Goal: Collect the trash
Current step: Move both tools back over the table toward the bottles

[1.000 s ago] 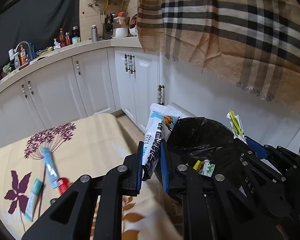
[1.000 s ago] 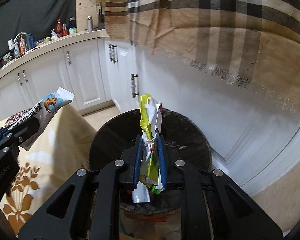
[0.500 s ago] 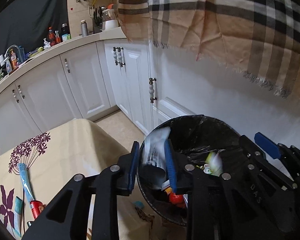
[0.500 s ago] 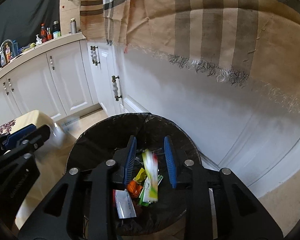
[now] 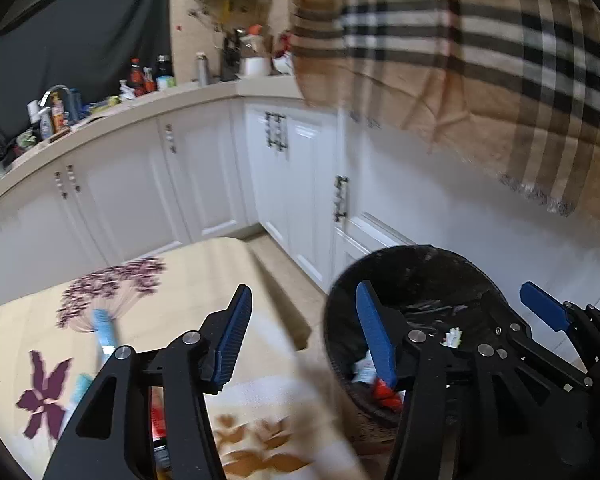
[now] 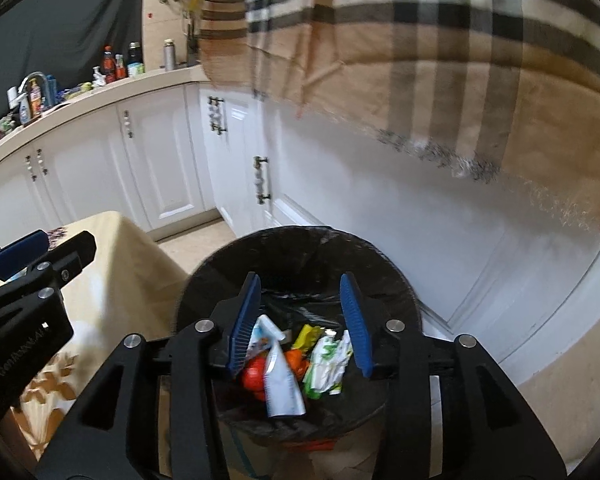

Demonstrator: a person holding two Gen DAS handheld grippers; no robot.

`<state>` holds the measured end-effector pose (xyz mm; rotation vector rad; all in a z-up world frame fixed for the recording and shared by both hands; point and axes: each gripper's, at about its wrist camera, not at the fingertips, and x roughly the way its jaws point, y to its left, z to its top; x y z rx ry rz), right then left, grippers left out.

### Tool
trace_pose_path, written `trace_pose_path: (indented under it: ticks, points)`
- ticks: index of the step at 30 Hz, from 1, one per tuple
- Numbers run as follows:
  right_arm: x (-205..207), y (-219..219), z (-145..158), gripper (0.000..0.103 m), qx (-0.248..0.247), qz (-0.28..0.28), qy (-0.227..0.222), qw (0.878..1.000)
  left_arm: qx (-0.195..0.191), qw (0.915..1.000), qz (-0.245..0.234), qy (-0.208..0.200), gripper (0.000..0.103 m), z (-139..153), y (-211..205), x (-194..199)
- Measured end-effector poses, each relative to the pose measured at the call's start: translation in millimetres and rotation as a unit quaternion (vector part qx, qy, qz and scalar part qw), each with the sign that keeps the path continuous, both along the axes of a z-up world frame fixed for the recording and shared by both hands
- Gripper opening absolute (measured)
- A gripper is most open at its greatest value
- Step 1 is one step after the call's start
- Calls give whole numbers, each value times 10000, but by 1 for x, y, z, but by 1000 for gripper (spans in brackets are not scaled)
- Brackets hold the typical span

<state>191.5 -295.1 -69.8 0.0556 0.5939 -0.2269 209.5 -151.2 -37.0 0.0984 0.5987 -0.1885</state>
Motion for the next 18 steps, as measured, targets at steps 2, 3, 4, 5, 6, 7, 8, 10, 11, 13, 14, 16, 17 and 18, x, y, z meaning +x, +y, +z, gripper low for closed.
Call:
trace_pose_path:
  ticks: [2,3,4,5,6,7,8,10,11,13,14,16,17,18]
  points:
    - [-6,13,5,45,42,133,-32,9999,-15,9999,98,-57,57,4,13,-7]
    - [-7,17,6,45,43,180,-42,9998,-33,9998,167,-87,58,7,21,-10]
    - [-10,26,9,45,21,267,-57,9996,-48,9997,226,-107,58,9,28,-14]
    - [-11,30,10,45,8,311,-62,9995,-57,9994,315,-136,59,11,38,-19]
    - [-13,36,11,45,2,368,-70,9993,-53,9991,381,-158,59,13,44,-21]
    - [-15,43,13,45,10,447,-74,9990,-38,9987,468,-182,60,14,53,-25]
    - [-16,49,14,45,20,509,-74,9987,-32,9985,510,-194,61,15,58,-28]
    - [-20,63,15,45,34,651,-73,9978,-42,9976,653,-224,62,17,74,-34]
    - [-21,70,15,45,27,717,-68,9974,-41,9970,737,-246,62,19,83,-38]
    - [-23,83,15,45,17,845,-56,9964,-9,9956,890,-288,64,20,96,-43]
    - [-24,90,16,45,16,907,-47,9959,4,9949,961,-309,64,21,103,-45]
    - [-26,104,16,45,0,1041,-20,9946,17,9931,1120,-352,64,23,119,-51]
    - [-27,110,16,45,-8,1096,-10,9940,24,9926,1158,-358,64,23,124,-53]
    - [-28,116,15,45,-16,1149,-2,9934,43,9918,1226,-366,65,23,131,-55]
